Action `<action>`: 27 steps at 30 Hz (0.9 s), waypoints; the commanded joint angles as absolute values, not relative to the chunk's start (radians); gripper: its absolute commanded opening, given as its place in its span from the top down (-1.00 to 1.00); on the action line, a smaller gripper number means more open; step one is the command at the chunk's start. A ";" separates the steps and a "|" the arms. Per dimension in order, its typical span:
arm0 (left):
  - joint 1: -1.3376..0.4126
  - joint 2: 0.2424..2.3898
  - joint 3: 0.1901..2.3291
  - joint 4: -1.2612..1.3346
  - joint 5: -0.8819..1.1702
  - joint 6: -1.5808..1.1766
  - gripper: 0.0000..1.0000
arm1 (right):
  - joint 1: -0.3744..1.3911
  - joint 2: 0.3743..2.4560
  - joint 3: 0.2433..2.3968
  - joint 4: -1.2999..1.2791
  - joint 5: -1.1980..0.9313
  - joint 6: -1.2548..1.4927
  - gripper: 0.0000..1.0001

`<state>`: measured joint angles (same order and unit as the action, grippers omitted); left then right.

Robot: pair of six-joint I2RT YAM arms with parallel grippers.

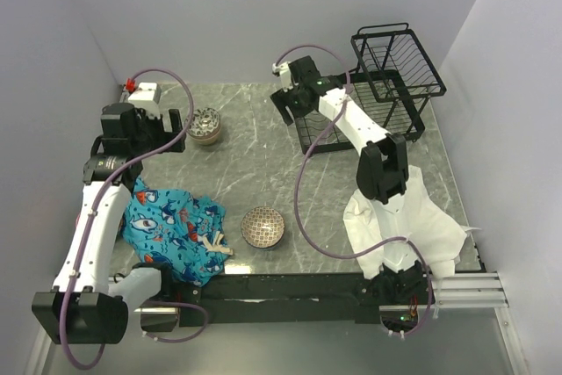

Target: Load the bowls into the dish rack

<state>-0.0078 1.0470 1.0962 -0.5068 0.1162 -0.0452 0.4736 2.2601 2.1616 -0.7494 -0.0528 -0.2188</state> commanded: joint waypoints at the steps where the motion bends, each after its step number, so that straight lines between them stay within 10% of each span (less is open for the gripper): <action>1: 0.011 1.075 1.106 -0.505 0.118 -0.041 -0.94 | 0.480 2.292 2.212 -0.735 -0.044 -0.227 -0.61; 27: 0.046 1.177 1.095 -0.468 0.160 -0.066 -0.94 | 0.482 2.372 2.191 -0.736 -0.002 -0.225 0.10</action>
<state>0.0425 1.1912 1.0958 -0.5056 0.1356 -0.0498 0.4740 2.4054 2.2047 -0.7483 -0.0196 -0.2199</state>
